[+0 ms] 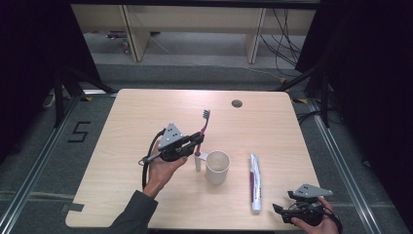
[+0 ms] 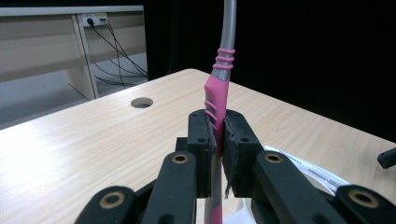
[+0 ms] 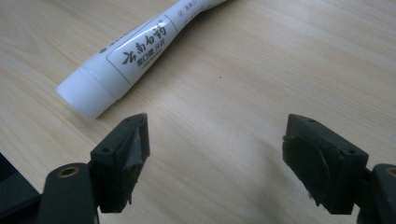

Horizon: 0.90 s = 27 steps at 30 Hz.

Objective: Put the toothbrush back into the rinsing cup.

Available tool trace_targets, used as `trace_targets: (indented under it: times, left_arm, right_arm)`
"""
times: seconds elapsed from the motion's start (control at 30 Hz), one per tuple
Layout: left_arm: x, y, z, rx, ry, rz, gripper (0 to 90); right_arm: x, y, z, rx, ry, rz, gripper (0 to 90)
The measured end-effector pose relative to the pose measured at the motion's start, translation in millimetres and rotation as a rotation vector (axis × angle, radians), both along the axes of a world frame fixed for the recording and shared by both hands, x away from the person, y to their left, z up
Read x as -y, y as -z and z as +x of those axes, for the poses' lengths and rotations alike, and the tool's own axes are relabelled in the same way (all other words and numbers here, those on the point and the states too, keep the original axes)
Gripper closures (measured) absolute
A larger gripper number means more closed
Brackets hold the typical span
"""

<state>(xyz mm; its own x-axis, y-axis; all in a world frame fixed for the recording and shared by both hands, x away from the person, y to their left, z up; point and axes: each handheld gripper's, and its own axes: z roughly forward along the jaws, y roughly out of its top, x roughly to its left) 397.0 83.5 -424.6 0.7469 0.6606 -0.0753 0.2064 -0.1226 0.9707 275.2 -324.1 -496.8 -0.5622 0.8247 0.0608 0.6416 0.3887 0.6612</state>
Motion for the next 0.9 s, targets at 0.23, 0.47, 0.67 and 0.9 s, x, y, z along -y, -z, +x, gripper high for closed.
trace_targets:
  times: [0.23,0.47,0.67,0.9]
  left_arm:
    - [-1.2,9.0,-0.8,-0.010,0.004,0.011,81.7]
    - [-3.3,15.2,-4.2,-0.029,0.011,0.031,81.5]
    - [-4.7,20.1,-6.7,-0.041,0.019,0.062,81.3]
    - [-5.6,30.0,-8.4,-0.077,0.033,0.083,80.8]
  right_arm:
    - [-0.2,-0.4,-0.5,-0.002,0.007,0.001,23.7]
    - [0.5,0.1,0.5,0.009,-0.004,-0.005,23.6]
    - [0.0,-0.1,0.0,0.000,0.000,0.003,23.6]
    - [-0.8,0.0,-0.3,-0.004,0.002,0.007,23.6]
